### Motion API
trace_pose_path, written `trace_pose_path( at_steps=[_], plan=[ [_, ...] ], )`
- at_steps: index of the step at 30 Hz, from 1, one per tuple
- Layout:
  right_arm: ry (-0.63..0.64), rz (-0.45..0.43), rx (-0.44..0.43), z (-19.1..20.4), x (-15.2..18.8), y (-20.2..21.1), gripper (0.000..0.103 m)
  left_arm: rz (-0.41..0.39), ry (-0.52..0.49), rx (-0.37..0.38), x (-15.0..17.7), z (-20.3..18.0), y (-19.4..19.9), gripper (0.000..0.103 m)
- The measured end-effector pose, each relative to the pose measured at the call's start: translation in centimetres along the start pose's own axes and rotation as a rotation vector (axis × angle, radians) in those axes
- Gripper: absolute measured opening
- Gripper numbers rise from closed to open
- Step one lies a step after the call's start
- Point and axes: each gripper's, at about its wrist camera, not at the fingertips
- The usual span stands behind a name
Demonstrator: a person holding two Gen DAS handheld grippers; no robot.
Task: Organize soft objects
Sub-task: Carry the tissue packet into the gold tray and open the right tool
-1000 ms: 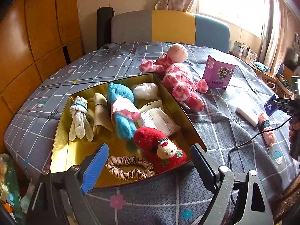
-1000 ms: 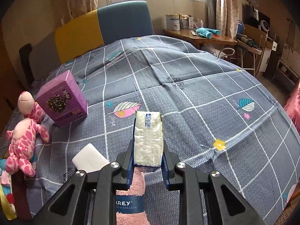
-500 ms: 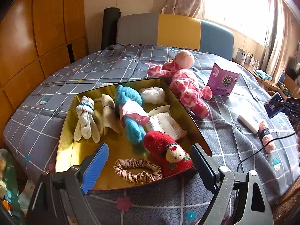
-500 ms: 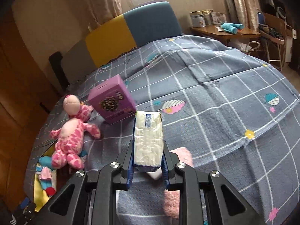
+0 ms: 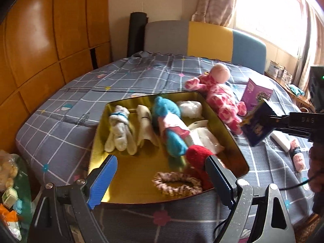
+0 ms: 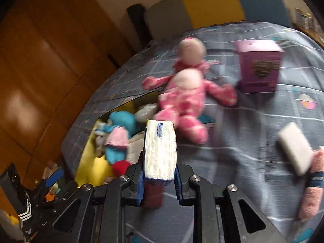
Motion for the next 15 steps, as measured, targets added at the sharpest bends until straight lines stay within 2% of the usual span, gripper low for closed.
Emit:
trace_pose_path(
  at_steps=[7,15],
  plan=[
    [0.087,0.078,-0.105,6.4,-0.1,-4.8,0.023,0.014,0.061,-0.034,0.3,2.8,-0.3,0.089],
    [0.124,0.166,-0.191,11.1,-0.1,-9.4,0.023,-0.024,0.156,-0.108,-0.3,6.9,0.2,0.089]
  ],
)
Point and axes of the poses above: each gripper's, at about its wrist camera, not at the fingertips, and y roughly against the way its jaws point, z to its left, x to its underside, and after that the axes turned 1 degree about -y, right-handed
